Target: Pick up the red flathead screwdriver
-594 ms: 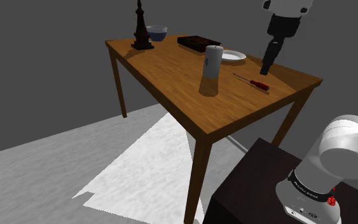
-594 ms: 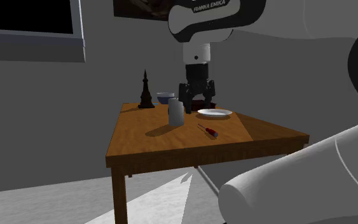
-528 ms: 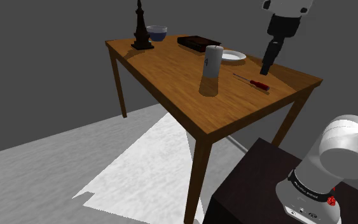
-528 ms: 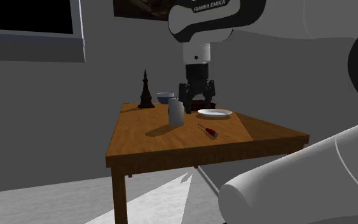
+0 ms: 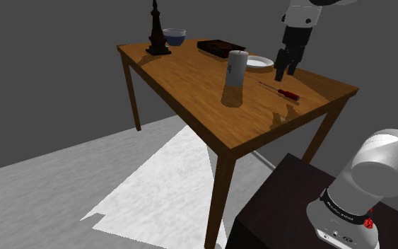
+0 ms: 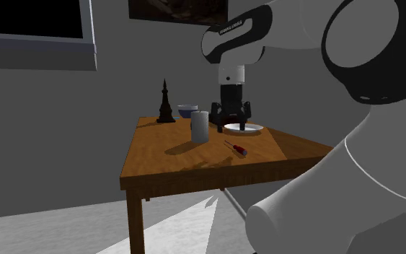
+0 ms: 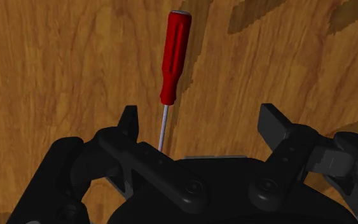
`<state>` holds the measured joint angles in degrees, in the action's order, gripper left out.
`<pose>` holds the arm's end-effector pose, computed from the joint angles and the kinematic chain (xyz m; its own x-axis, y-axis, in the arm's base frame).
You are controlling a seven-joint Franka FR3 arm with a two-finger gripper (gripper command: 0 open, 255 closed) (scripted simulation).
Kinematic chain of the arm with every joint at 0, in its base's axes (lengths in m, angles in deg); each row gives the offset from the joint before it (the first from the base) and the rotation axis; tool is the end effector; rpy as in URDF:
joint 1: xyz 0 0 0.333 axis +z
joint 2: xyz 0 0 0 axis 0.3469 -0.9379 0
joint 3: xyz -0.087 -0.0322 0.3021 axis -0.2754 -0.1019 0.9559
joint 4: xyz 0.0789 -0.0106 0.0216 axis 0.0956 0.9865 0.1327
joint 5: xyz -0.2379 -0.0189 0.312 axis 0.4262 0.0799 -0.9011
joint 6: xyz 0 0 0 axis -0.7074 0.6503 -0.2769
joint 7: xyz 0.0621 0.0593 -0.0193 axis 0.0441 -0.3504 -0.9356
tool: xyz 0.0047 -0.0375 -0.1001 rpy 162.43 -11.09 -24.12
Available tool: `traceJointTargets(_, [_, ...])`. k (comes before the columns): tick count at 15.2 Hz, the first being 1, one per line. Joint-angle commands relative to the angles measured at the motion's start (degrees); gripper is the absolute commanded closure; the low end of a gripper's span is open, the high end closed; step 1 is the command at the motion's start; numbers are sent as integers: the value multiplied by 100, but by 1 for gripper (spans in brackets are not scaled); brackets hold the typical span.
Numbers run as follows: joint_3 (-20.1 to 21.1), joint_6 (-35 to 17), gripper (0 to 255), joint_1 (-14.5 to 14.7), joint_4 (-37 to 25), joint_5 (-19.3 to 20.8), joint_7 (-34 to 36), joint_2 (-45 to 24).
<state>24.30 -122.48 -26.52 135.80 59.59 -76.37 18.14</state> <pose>0.3494 -0.0621 0.6018 0.9975 -0.0574 -0.0417 -0.0571 -0.9983 0.0070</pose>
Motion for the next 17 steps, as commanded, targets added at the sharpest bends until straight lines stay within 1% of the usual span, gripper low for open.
traceJointTargets(1, [-199,-157,0,-157,-16,-10,72,-288])
traceJointTargets(8, [-213,-683,0,-165,571,4,74,-226])
traceJointTargets(11, [-215,-727,0,-166,617,6,75,-223])
traceJointTargets(12, [-216,-728,255,-166,620,6,73,-223])
traceJointTargets(17, [-215,-728,255,-166,618,6,74,-224])
